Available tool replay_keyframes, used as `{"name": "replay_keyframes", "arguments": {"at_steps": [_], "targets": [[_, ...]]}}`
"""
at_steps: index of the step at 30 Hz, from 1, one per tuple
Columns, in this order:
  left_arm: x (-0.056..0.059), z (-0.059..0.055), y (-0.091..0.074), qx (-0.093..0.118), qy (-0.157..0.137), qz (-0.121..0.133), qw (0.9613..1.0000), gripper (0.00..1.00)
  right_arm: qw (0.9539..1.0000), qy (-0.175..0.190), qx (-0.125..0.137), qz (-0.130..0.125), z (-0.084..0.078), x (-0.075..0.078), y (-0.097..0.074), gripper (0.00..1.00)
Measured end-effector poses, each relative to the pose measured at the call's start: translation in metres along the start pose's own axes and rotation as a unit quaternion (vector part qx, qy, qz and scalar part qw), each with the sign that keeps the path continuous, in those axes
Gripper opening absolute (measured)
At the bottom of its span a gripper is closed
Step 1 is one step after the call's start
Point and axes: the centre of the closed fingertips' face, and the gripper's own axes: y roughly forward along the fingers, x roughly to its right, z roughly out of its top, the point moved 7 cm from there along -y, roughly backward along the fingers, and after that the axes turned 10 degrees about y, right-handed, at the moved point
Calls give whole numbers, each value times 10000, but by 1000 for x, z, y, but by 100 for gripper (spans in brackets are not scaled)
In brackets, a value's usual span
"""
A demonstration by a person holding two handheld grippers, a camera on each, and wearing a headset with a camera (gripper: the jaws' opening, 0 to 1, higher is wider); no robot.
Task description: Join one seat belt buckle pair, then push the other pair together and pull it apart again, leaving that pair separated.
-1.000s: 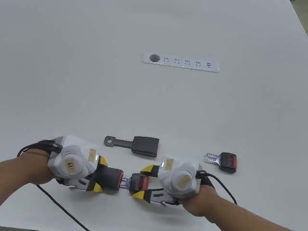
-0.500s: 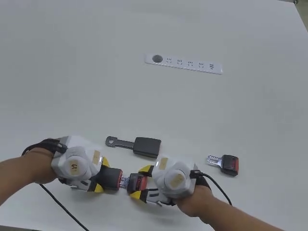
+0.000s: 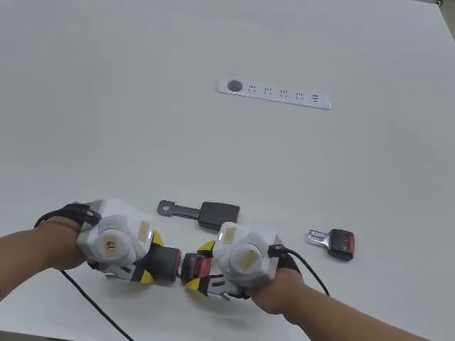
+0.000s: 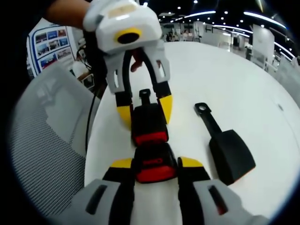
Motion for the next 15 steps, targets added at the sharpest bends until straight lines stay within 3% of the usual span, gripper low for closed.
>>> {"name": "replay_keyframes", "arguments": {"at_steps": [7,15], "targets": [[0,0,-1,4,-6,3,10000,34,10000,-22,-60,-27,-1,1,-2,35],[0,-1,-1,29,-44,17,10000,35,10000,-22,49,-84,-2,0,-6,35]]}}
